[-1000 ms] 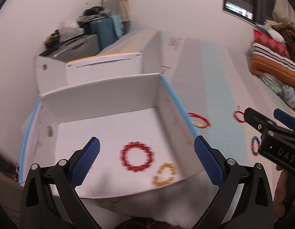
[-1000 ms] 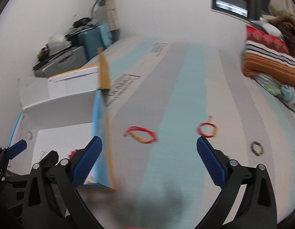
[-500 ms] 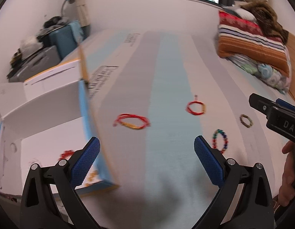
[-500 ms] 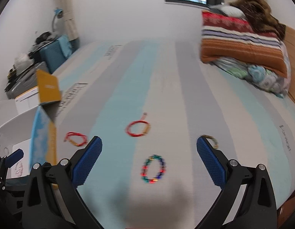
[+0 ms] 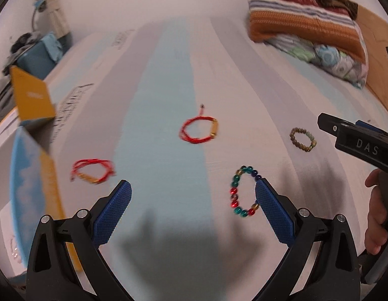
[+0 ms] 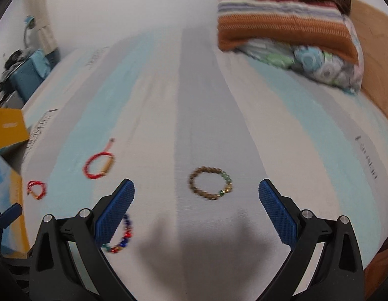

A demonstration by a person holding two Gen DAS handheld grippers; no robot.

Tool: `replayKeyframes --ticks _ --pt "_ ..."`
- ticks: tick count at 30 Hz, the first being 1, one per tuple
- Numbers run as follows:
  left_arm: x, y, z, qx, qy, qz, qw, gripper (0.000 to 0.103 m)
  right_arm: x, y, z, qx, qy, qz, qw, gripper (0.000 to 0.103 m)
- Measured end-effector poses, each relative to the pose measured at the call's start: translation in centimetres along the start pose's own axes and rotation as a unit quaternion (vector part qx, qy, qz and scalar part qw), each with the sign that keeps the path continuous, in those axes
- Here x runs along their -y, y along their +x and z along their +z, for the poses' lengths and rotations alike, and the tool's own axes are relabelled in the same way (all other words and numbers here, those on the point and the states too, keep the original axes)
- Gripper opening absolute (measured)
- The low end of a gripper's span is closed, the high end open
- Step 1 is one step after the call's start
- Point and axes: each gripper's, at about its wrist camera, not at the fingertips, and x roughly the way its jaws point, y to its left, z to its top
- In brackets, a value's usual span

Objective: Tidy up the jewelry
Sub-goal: 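Move both tools back over the bed toward the remaining bracelets, then grasp the multicolour bead bracelet with left tool while right tool grasps brown-green bead bracelet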

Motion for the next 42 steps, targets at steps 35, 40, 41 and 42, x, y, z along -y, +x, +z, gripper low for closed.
replayKeyframes --ticks 35,40,41,42 --pt "1.3 8.9 -1.3 -0.067 0.024 -0.016 0.9973 0.045 3.8 11.2 -1.3 -0.108 0.031 -0.034 0.993 0.038" --pt "1.4 8.8 -1.0 -0.071 0.020 -0.014 0.9972 0.029 3.5 11.2 -1.4 -0.108 0.027 -0.038 0.993 0.024" --pt "1.4 8.8 -1.0 -0.072 0.020 -0.014 0.9971 0.026 3.4 11.1 -1.5 -0.108 0.026 -0.040 0.993 0.020" --pt "1.5 8.8 -0.9 -0.073 0.020 -0.014 0.9970 0.023 3.4 11.1 -1.4 -0.108 0.026 -0.040 0.993 0.018"
